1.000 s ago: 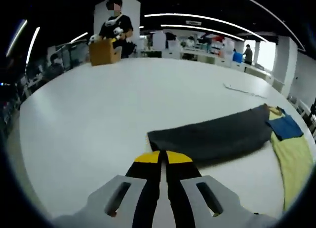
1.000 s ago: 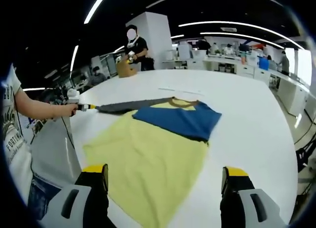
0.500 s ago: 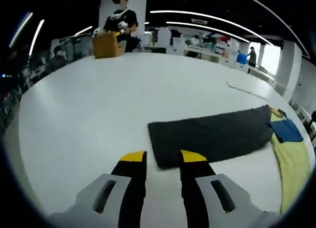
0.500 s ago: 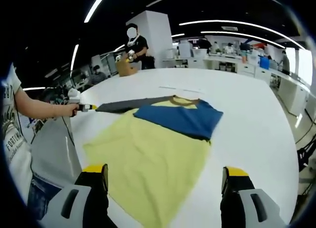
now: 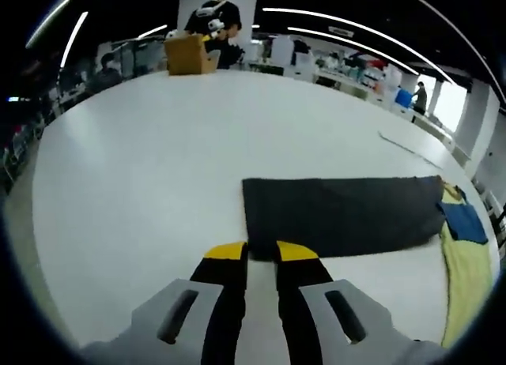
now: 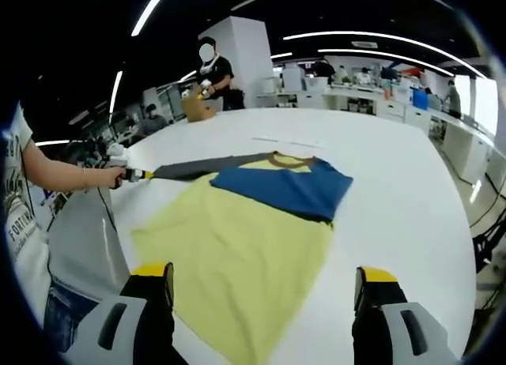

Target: Fold the garment on the visible template until the final outline fits inside the template.

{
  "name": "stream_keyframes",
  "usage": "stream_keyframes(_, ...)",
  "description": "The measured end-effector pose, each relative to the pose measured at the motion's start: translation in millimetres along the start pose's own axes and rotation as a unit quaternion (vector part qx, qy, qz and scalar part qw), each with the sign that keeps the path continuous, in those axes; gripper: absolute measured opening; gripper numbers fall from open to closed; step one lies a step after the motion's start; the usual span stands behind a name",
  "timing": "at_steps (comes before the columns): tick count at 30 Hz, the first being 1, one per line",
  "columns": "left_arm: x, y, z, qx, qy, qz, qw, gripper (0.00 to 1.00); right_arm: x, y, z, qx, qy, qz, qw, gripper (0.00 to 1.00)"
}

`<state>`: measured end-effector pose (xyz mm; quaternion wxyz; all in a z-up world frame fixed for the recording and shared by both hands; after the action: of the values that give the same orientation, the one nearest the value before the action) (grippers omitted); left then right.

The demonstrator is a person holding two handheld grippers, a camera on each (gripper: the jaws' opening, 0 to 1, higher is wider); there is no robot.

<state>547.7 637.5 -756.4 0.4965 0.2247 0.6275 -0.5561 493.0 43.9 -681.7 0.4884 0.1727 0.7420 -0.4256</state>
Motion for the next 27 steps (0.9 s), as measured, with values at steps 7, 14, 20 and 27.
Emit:
stream_keyframes(7, 1.7, -1.0, -4.0, -0.028, -0.072, -0.004, 0.997, 0.01, 2.6, -1.7, -0.5, 0.001, -0.003, -0.005, 1.0, 0.93)
stream_keyframes(14, 0.8, -0.5, -5.0, -0.02, -0.071, -0.004, 0.9973, 0.0, 0.0, -3.3, 0.4, 0.005, -0.002, 0.004, 1.0, 0.93)
stream_keyframes(20, -5.7, -3.7, -1.4, -0.015, -0.087, 0.003, 0.9961, 0.0, 1.1, -2.5, -1.9, 0.0, -0.005, 0.001, 1.0, 0.93)
stream_keyframes(27, -23.6, -7.3, 14.5, 0.02, -0.066, 0.029, 0.9972, 0.0, 0.6, -2.5, -3.0, -0.001, -0.008, 0.004, 1.0, 0.94)
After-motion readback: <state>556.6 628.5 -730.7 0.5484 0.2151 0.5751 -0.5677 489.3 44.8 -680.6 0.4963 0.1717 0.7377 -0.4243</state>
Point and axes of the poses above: the point that each gripper's makers call its tool centre point, and the gripper's own axes: y roughly forward along the fingers, z roughly to its right, x roughly out of its underside, the point moved 3 cm from there along -y, roughly backward along the fingers, and after that the axes turned 9 degrees about z, right-handed, at the moved point
